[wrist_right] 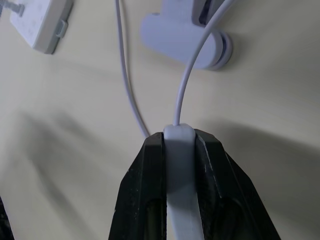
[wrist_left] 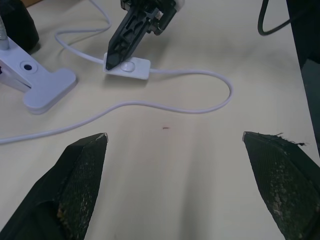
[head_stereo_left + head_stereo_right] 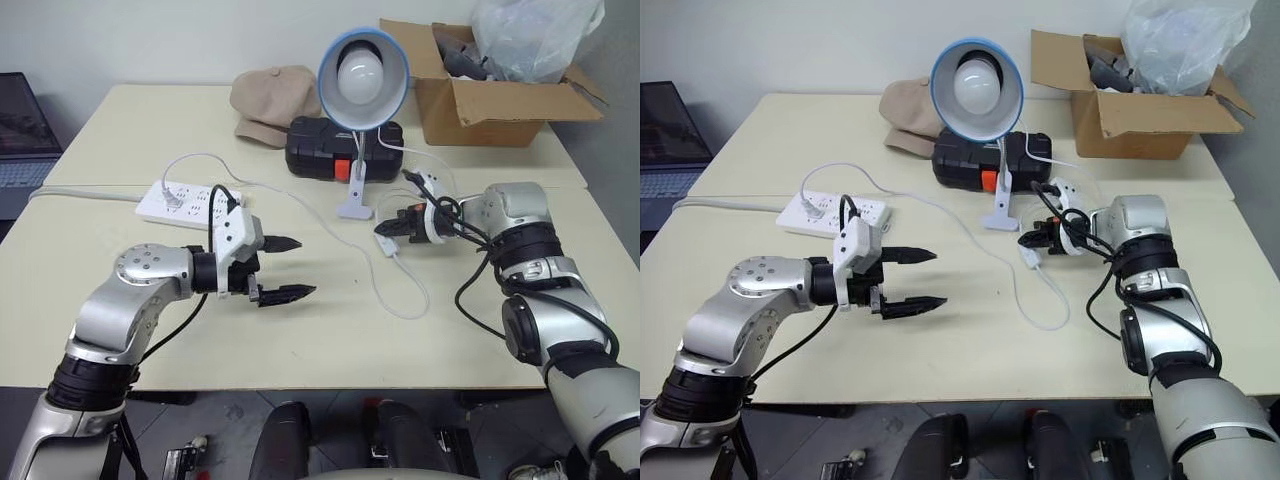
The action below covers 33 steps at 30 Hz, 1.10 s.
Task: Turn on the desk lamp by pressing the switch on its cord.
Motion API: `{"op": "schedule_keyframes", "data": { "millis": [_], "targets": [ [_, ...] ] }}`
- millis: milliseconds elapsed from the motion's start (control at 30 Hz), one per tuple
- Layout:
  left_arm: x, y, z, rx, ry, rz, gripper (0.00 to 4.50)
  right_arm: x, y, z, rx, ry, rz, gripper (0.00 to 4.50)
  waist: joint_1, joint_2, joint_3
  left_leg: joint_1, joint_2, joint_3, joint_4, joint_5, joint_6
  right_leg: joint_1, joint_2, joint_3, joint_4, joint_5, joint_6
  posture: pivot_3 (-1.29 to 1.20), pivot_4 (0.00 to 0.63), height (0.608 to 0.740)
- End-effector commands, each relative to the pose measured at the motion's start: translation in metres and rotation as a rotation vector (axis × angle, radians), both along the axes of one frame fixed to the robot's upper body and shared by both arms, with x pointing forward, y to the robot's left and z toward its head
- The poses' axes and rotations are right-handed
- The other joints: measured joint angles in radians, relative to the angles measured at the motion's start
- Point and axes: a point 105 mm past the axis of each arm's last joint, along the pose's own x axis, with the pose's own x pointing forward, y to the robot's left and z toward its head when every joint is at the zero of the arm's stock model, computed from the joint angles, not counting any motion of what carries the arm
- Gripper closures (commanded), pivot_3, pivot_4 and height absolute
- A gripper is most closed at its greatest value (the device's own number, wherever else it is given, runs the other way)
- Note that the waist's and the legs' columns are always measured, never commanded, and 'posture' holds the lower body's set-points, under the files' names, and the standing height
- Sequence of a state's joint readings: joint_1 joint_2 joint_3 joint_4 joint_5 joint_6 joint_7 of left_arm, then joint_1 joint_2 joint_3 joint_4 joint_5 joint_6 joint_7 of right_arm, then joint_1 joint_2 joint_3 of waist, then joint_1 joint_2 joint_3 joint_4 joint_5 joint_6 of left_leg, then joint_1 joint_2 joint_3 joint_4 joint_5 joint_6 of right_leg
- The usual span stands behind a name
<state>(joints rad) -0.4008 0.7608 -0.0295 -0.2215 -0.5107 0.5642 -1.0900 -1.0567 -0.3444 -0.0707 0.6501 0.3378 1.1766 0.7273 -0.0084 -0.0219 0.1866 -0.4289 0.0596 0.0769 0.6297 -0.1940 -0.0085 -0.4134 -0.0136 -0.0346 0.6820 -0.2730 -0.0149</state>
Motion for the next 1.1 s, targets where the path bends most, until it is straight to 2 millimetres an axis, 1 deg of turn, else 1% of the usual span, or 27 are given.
{"op": "schedule_keyframes", "data": {
  "millis": [33,167,200,333,400,533,667,733,900,1000,1100],
  "targets": [
    [0.001,-0.006,0.035,-0.120,-0.008,-0.028,0.00,-0.016,0.006,0.046,0.192,-0.239,0.032,4.09,0.002,0.000,0.000,-0.001,0.000,-0.001,0.000,0.000,0.000,0.000,0.000,-0.001,0.000,0.000,0.000,0.00,0.150,0.740],
    [0.004,-0.012,0.048,-0.154,0.014,-0.055,0.00,-0.041,0.006,0.061,0.296,-0.338,0.072,4.09,0.003,0.000,0.000,-0.002,0.000,-0.003,0.001,0.000,0.000,0.000,0.001,-0.002,0.000,0.000,0.001,0.00,0.150,0.740],
    [0.005,-0.013,0.050,-0.156,0.015,-0.056,0.00,-0.048,0.006,0.065,0.336,-0.338,0.085,4.09,0.003,0.000,0.000,-0.002,0.000,-0.003,0.001,0.000,0.000,0.000,0.001,-0.002,0.000,-0.001,0.002,0.00,0.150,0.740],
    [0.005,-0.022,0.064,-0.208,0.059,-0.117,0.00,-0.066,0.003,0.075,0.416,-0.345,0.129,4.09,0.003,0.000,0.000,-0.002,0.000,-0.004,0.001,0.000,0.000,0.000,0.001,-0.003,0.000,0.000,0.001,0.00,0.150,0.740],
    [0.008,-0.029,0.065,-0.209,0.079,-0.140,0.00,-0.079,0.005,0.085,0.468,-0.362,0.187,4.09,0.001,0.000,0.000,-0.002,0.000,-0.004,0.001,0.000,0.000,0.000,0.001,-0.002,0.000,0.000,0.001,0.00,0.150,0.740],
    [0.012,-0.040,0.064,-0.213,0.103,-0.167,0.00,-0.093,0.010,0.093,0.505,-0.376,0.243,4.09,0.001,0.000,0.000,-0.002,0.000,-0.004,0.000,0.000,0.000,0.000,0.002,-0.002,0.000,0.000,0.001,0.00,0.150,0.740],
    [0.008,-0.050,0.068,-0.253,0.135,-0.214,0.00,-0.099,0.015,0.096,0.513,-0.383,0.265,4.09,0.000,0.000,0.000,-0.002,0.000,-0.004,0.001,0.000,0.000,0.000,0.002,-0.002,0.000,0.000,0.001,0.00,0.150,0.740],
    [0.005,-0.055,0.070,-0.309,0.189,-0.247,0.00,-0.102,0.019,0.099,0.531,-0.390,0.279,4.09,0.001,0.000,0.000,-0.002,0.000,-0.004,0.001,0.000,0.000,0.000,0.002,-0.002,0.000,0.000,0.001,0.00,0.150,0.740],
    [0.007,-0.058,0.077,-0.440,0.288,-0.248,0.00,-0.109,0.025,0.102,0.539,-0.387,0.316,4.09,0.000,0.000,0.000,-0.002,0.000,-0.004,0.001,0.000,0.000,0.000,0.002,-0.002,0.000,0.000,0.001,0.00,0.150,0.740],
    [0.002,-0.063,0.075,-0.471,0.328,-0.271,0.00,-0.113,0.028,0.104,0.538,-0.391,0.341,4.09,0.000,0.000,0.000,-0.002,0.000,-0.005,0.001,0.000,0.000,0.000,0.002,-0.002,0.000,0.000,0.001,0.00,0.150,0.740],
    [0.001,-0.065,0.074,-0.482,0.340,-0.271,0.00,-0.114,0.030,0.105,0.538,-0.393,0.353,4.09,0.000,0.000,0.000,-0.002,0.000,-0.005,0.001,0.000,0.000,0.000,0.002,-0.002,0.000,0.000,0.001,0.00,0.150,0.740]
  ]
}}
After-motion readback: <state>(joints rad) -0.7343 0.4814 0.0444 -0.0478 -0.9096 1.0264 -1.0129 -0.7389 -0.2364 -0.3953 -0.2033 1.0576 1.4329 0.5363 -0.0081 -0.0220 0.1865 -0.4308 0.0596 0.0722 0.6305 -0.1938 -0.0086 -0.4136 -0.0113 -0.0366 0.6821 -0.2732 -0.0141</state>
